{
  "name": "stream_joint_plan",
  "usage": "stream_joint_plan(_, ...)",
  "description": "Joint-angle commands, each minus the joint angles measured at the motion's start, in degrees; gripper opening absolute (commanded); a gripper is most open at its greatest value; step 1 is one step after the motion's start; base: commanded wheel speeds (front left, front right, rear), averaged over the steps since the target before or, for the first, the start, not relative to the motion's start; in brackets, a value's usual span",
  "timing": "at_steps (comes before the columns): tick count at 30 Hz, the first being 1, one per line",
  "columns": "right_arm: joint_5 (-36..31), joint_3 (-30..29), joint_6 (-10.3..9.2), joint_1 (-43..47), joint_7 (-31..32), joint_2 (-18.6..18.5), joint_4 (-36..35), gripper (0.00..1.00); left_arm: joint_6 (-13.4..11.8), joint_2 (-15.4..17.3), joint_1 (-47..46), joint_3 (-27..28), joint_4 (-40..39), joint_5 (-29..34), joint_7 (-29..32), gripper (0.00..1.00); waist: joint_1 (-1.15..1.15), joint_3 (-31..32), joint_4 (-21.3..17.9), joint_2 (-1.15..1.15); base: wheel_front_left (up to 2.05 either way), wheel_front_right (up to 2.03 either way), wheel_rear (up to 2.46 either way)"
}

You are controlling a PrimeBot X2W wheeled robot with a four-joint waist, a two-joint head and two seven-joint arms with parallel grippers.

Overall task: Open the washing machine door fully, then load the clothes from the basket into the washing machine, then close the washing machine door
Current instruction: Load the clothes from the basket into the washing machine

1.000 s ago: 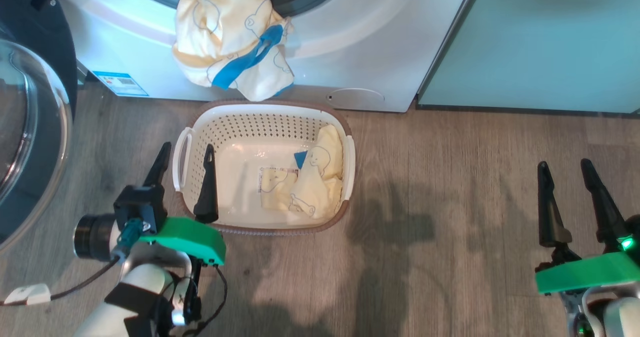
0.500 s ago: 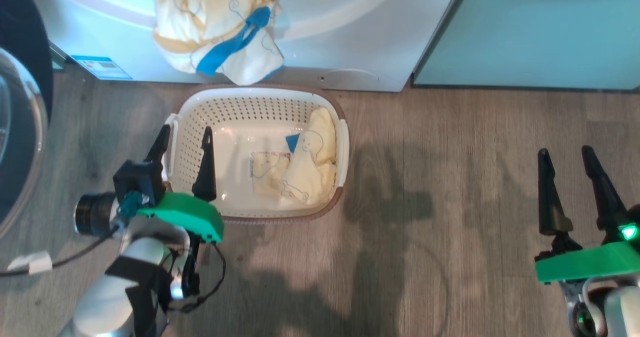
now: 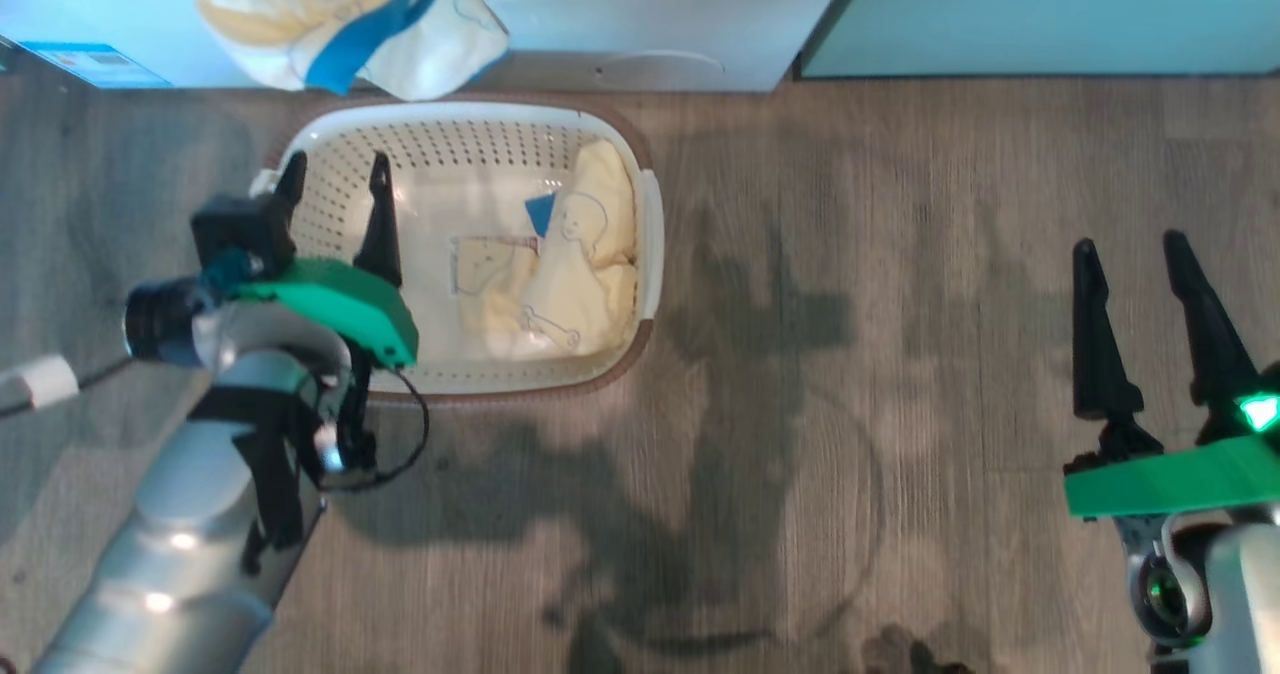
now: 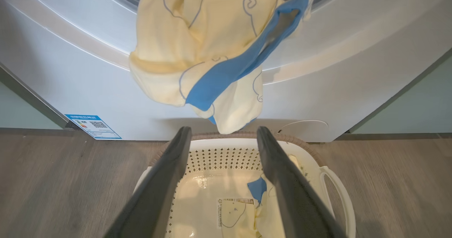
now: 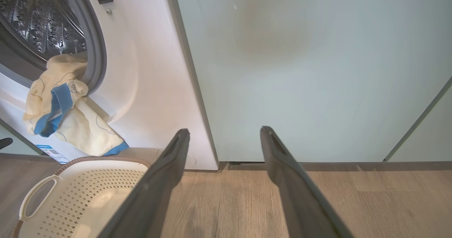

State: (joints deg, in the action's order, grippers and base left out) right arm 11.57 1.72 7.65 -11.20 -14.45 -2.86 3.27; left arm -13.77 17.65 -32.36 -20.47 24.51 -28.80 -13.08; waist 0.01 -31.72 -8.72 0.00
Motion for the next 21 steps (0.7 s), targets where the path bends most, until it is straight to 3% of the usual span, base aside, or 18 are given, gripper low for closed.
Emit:
stream_joint_plan(1,0.0,1.4,-0.16,-1.0,-0.5,-0.3,-2.0,1.00,0.7,1.5,-2.7,2.4,0.7,-0.3,-0.6,1.00,-0.01,-1.8,-1.0,0.00,0.00,0.00,0.00)
stream_joint_plan(9,0.6,2.6,-0.16,-2.7,-0.5,-0.2,-2.4,1.00,4.7,1.3,-11.5,4.1,12.0,-1.0,-1.6,1.00,-0.01,-5.3,-2.8,0.00,0.00,0.00,0.00)
stream_joint_plan(21,1.9,3.8,-0.16,-4.3,-0.5,-0.1,-2.0,1.00,7.4,1.0,-20.2,7.5,22.7,0.3,-1.9,1.00,-0.01,-7.9,-5.3,0.00,0.00,0.00,0.00)
